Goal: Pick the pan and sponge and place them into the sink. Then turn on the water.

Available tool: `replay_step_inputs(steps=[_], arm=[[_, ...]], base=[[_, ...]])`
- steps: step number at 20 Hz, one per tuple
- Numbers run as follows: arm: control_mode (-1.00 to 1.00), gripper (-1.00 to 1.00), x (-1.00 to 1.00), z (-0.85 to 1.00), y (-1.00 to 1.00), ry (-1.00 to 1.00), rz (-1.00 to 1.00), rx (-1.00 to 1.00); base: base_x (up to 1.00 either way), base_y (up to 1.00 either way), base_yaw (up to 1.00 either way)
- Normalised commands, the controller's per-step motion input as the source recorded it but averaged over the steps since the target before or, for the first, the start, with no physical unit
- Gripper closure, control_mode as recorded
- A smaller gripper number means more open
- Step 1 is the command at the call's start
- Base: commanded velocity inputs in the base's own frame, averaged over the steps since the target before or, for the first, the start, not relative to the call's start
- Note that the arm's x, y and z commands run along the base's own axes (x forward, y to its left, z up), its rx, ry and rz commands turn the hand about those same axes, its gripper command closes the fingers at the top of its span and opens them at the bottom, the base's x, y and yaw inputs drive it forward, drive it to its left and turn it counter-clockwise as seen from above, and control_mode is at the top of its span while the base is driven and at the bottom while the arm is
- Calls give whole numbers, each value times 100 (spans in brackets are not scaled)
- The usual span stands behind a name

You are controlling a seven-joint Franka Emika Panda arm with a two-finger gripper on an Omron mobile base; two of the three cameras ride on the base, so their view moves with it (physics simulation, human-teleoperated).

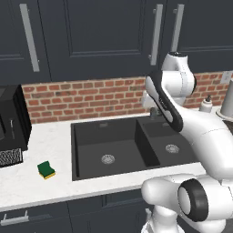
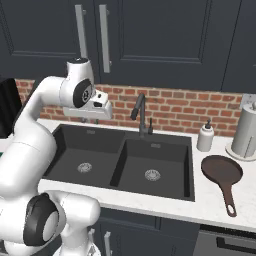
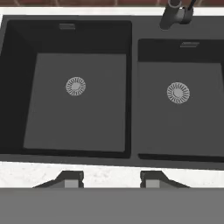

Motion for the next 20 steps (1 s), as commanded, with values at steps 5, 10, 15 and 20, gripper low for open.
replay_step_inputs(steps=[5,10,15,20], arm=[[-100,-100,3,-23,41,0,0,-6],[-100,-100,9,-34,99,12,17,0],[-100,-100,0,-21,100,17,27,-1],[-100,-100,7,-18,99,23,27,0]], base=[[0,0,0],[0,0,0],[0,0,0],[0,0,0]])
